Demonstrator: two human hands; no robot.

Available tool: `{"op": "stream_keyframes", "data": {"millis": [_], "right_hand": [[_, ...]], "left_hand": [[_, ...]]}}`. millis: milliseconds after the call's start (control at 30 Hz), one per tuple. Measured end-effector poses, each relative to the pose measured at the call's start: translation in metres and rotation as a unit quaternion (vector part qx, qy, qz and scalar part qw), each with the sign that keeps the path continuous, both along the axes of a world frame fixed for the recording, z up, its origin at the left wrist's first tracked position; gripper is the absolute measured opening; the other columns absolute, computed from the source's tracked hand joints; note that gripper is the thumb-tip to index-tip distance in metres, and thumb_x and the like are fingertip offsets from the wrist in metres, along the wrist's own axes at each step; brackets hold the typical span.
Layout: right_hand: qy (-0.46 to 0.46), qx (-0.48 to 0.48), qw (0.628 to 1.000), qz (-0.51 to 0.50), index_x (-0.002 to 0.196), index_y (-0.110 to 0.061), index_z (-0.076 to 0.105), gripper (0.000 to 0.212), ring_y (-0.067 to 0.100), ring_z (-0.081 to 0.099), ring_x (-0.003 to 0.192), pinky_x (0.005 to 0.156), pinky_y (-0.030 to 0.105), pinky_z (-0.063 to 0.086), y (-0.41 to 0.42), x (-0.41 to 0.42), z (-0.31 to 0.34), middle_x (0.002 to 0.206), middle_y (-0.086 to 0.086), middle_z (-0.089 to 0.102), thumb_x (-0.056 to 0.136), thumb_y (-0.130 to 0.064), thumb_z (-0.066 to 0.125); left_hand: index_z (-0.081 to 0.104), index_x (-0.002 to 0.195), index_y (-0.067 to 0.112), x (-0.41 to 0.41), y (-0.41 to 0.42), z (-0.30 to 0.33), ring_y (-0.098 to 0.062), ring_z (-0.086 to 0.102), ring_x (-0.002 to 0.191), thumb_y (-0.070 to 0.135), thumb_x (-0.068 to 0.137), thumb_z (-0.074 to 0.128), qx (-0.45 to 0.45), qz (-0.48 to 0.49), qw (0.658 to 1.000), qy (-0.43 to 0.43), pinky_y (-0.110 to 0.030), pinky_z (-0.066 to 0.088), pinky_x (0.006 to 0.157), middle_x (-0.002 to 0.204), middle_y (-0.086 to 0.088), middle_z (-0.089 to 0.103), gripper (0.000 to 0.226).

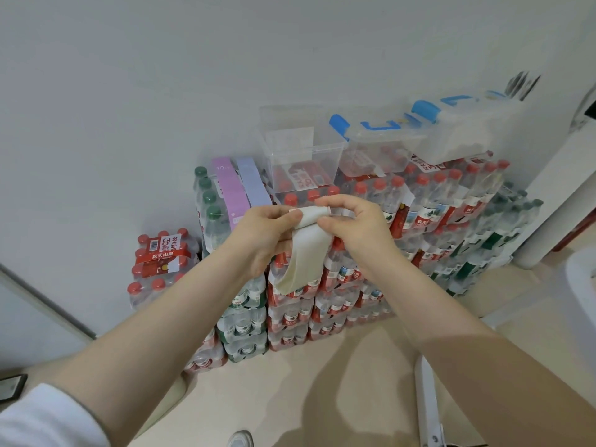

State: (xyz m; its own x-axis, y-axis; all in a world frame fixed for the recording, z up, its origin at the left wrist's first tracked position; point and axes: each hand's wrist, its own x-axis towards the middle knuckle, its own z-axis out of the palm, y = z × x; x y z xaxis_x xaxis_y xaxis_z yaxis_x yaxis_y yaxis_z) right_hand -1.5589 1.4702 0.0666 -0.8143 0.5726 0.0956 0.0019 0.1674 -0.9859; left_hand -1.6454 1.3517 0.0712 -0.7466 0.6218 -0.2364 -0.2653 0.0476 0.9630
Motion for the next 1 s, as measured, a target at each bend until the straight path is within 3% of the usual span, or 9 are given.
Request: {"op": "stream_keyframes", "data": {"millis": [133,267,400,500,567,633,700,867,1000], "right_hand": [[0.025,0.043,0.996,-0.078,0.105,-0.023,0.057,0.030,0.012,0.060,0.096,0.085,0.036,0.052,-0.006,-0.002,-0.006,0.099,-0.010,0.062,0.080,-0.009,0.067],[0.017,0.122,0.989,-0.085,0.104,-0.019,0.064,0.021,0.009,0.059,0.097,0.090,0.036,0.049,-0.010,0.000,-0.009,0.093,-0.018,0.061,0.084,-0.011,0.062],[0.017,0.169,0.982,-0.078,0.099,-0.020,0.068,0.015,0.008,0.059,0.092,0.082,0.030,0.050,-0.013,0.002,-0.010,0.091,-0.016,0.062,0.087,-0.022,0.061],[0.000,0.148,0.986,-0.073,0.082,-0.024,0.063,0.004,0.002,0.058,0.081,0.075,0.028,0.048,-0.011,0.001,-0.009,0.080,-0.019,0.059,0.085,-0.023,0.063],[-0.011,0.094,0.993,-0.072,0.073,-0.026,0.058,0.013,0.016,0.063,0.079,0.074,0.041,0.054,-0.008,-0.002,-0.011,0.078,-0.007,0.062,0.083,-0.025,0.065],[-0.021,0.071,0.995,-0.073,0.068,-0.024,0.056,0.018,0.029,0.064,0.078,0.071,0.051,0.054,-0.007,-0.003,-0.012,0.077,0.004,0.062,0.082,-0.021,0.066],[-0.027,0.044,0.996,-0.071,0.068,-0.021,0.057,0.018,0.029,0.064,0.081,0.075,0.053,0.053,-0.006,-0.004,-0.013,0.079,0.005,0.063,0.080,-0.014,0.067],[-0.009,-0.014,0.996,-0.086,0.074,-0.022,0.057,0.018,0.028,0.063,0.093,0.081,0.052,0.053,-0.004,-0.002,-0.015,0.094,0.002,0.063,0.078,-0.010,0.069],[0.022,0.018,0.997,-0.070,0.083,-0.028,0.058,0.024,0.018,0.061,0.097,0.085,0.048,0.052,-0.007,0.002,-0.014,0.098,-0.008,0.062,0.078,-0.007,0.068]], "left_hand": [[0.061,0.087,0.007,0.000,0.001,-0.001,-0.009,0.066,0.060,0.005,0.091,0.052,0.046,0.010,0.999,-0.025,-0.019,0.056,0.057,0.082,-0.007,0.066,0.011],[0.064,0.092,0.012,0.004,0.003,-0.003,-0.007,0.066,0.063,0.006,0.093,0.049,0.030,-0.001,1.000,0.005,-0.019,0.055,0.062,0.083,-0.004,0.067,0.015],[0.063,0.093,0.013,0.006,0.004,-0.011,-0.022,0.062,0.081,0.007,0.093,0.049,-0.015,0.008,0.999,0.052,-0.041,0.051,0.086,0.088,-0.008,0.066,0.015],[0.062,0.087,0.016,0.005,0.002,-0.012,-0.023,0.063,0.081,0.005,0.090,0.054,-0.028,0.023,0.996,0.085,-0.040,0.055,0.078,0.090,-0.008,0.064,0.013],[0.061,0.085,0.018,0.004,0.000,-0.013,-0.021,0.064,0.078,0.004,0.088,0.057,-0.034,0.006,0.992,0.125,-0.033,0.058,0.068,0.093,-0.008,0.064,0.015],[0.062,0.083,0.019,0.003,-0.001,-0.013,-0.023,0.063,0.077,0.002,0.086,0.059,-0.043,-0.015,0.986,0.162,-0.035,0.057,0.068,0.094,-0.008,0.063,0.017],[0.063,0.082,0.019,0.003,-0.001,-0.013,-0.023,0.062,0.078,0.000,0.083,0.061,-0.044,-0.012,0.984,0.172,-0.034,0.056,0.068,0.096,-0.007,0.063,0.020],[0.059,0.097,0.010,-0.001,-0.001,-0.010,-0.020,0.066,0.077,0.007,0.083,0.064,-0.010,-0.023,0.999,0.043,-0.028,0.058,0.067,0.100,-0.012,0.064,0.015],[0.061,0.088,0.006,-0.003,-0.002,-0.009,-0.019,0.065,0.072,0.014,0.090,0.056,-0.029,-0.024,0.999,0.008,-0.028,0.056,0.067,0.088,-0.011,0.067,0.010]]}}
